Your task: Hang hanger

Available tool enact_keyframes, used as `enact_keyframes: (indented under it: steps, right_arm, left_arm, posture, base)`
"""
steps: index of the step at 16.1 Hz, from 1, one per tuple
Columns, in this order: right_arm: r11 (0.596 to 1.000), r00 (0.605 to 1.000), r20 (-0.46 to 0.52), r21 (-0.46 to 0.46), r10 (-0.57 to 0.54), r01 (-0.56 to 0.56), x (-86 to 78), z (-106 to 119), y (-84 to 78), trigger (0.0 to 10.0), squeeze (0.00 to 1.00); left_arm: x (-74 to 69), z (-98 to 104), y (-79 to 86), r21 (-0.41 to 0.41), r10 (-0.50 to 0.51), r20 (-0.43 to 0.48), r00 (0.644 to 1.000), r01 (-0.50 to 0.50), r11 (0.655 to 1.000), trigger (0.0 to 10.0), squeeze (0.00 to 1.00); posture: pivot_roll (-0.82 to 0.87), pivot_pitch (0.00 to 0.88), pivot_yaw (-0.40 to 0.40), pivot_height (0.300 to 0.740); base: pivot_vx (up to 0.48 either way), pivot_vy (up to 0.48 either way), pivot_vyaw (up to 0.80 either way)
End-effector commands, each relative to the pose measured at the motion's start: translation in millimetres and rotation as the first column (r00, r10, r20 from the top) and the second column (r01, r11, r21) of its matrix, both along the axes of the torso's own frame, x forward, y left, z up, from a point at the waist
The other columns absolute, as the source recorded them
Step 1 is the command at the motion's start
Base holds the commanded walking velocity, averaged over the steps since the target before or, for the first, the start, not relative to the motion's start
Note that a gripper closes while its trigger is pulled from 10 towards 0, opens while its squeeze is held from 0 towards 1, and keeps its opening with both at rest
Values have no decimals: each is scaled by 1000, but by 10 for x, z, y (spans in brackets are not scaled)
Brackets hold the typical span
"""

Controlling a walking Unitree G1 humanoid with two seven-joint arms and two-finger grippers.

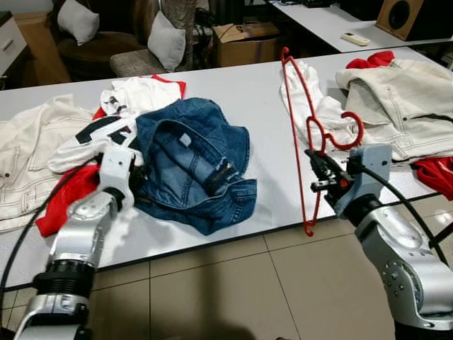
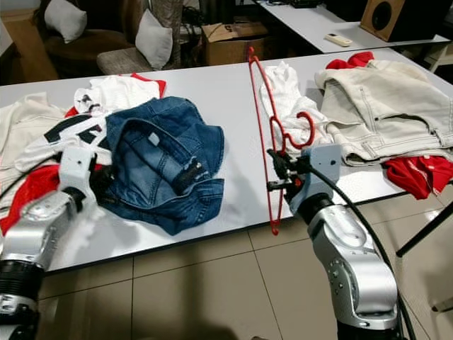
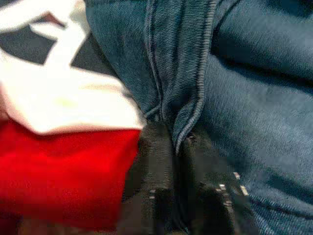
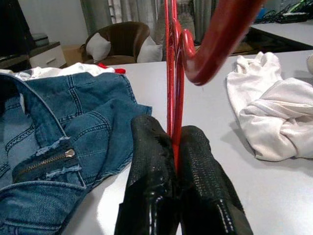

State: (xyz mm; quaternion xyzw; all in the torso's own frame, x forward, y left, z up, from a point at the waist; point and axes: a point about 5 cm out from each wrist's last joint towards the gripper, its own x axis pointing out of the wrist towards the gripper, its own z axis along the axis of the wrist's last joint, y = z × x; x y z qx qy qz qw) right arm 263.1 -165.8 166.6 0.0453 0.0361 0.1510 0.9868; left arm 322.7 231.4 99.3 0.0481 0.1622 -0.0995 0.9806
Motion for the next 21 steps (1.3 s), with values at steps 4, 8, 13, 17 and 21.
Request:
enact_keyframes:
  steps: [4,8,13,17,21]
  right_arm:
    - [1000,1000,20,14,14,-14,-27,38,37,10000,0]
    - [1000,1000,23,16,15,-15,-15,47,40,10000,0]
    - [1000,999,29,18,12,-13,-6,58,37,10000,0]
    - [993,993,62,61,100,-104,-45,112,32,10000,0]
    - [909,914,88,103,395,-403,-270,242,16,10000,0]
  left_arm:
    - [-47,-195,109,-61,143,-115,983,-150,987,10000,388]
    - [-50,-257,120,2,167,-145,975,-169,986,10000,0]
    - [17,-167,45,-190,187,-96,978,-203,961,0,0]
    - [109,148,107,-167,178,26,984,-172,971,0,0]
    - [320,845,101,-103,111,232,966,-89,991,0,0]
  posture:
    - [-78,0,42,740]
    - [-78,0,42,740]
    - [-81,0,45,740]
    - [-72,0,48,740]
    - [-60,0,35,740]
  base:
    - [0,0,0]
    - [0,0,0]
    - [0,0,0]
    - [0,0,0]
    - [0,0,0]
